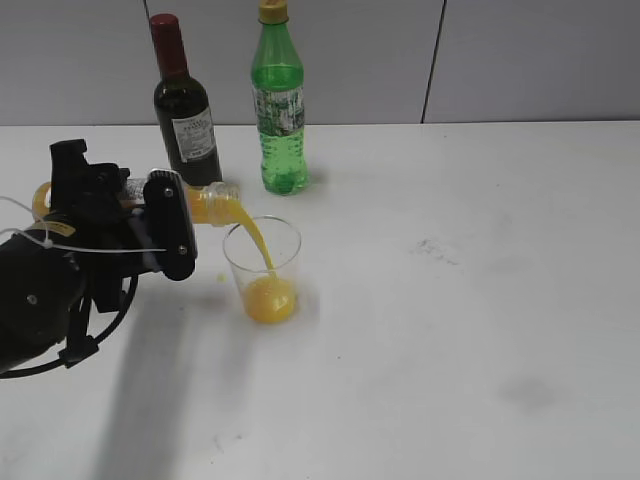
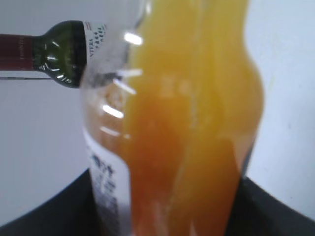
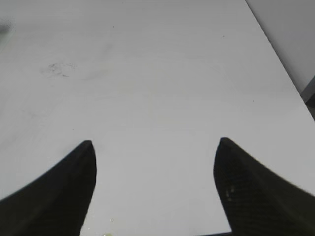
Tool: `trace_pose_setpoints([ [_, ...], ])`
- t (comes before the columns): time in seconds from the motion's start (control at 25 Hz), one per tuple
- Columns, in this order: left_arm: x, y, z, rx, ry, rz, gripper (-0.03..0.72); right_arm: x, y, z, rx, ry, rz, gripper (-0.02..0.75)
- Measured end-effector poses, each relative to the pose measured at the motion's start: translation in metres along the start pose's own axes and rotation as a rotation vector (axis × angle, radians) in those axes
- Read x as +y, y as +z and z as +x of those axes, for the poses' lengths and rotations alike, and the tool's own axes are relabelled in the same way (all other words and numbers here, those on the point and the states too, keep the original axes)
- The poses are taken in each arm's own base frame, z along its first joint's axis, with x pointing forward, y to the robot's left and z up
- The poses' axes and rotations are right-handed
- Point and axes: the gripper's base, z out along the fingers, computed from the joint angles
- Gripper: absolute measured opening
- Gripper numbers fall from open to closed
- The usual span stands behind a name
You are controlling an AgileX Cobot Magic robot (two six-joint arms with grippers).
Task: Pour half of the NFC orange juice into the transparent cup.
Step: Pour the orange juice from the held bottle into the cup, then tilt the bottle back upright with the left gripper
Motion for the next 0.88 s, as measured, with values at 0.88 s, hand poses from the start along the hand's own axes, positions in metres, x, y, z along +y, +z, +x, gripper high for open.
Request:
trace_pose_setpoints([
  [0.88,0.0006,0.0000,0.0002,0.003,0.037,-0.006,0.478,0.0000,0.0000,0.0000,0.000,0.000,0.000,0.571],
])
